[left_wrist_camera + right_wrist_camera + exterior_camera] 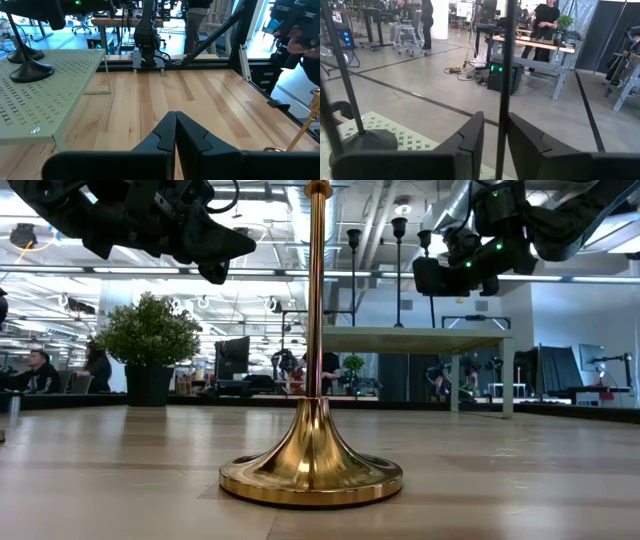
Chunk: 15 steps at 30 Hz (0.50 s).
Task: Pick & Place candle stick holders
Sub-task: Put the black candle holder on the shelf
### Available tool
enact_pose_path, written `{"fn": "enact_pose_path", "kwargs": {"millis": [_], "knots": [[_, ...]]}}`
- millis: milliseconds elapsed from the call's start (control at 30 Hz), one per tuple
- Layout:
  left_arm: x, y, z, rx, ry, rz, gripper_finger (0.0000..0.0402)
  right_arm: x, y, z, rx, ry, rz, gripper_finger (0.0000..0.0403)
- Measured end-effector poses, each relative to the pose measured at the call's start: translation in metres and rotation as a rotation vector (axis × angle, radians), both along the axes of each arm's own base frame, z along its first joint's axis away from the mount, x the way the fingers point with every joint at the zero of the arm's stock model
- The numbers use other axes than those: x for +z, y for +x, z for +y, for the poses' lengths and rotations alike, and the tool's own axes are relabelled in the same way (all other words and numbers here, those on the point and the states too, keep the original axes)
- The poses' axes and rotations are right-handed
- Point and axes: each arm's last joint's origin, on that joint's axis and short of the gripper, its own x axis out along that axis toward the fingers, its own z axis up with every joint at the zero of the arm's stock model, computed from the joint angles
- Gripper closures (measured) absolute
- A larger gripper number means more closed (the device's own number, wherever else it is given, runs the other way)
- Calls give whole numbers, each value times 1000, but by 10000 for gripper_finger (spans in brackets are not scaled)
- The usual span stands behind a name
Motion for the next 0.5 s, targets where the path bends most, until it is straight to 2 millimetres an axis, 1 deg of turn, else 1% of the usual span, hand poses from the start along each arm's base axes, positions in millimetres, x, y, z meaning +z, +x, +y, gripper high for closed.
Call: {"fn": "enact_pose_path", "kwargs": {"millis": [267, 500], "knots": [[0, 0, 0, 0, 0, 0, 394, 0, -1, 1, -1, 4, 19, 257], [0, 0, 0, 0, 0, 1, 394, 13, -10, 11, 13, -6, 3, 203]]}}
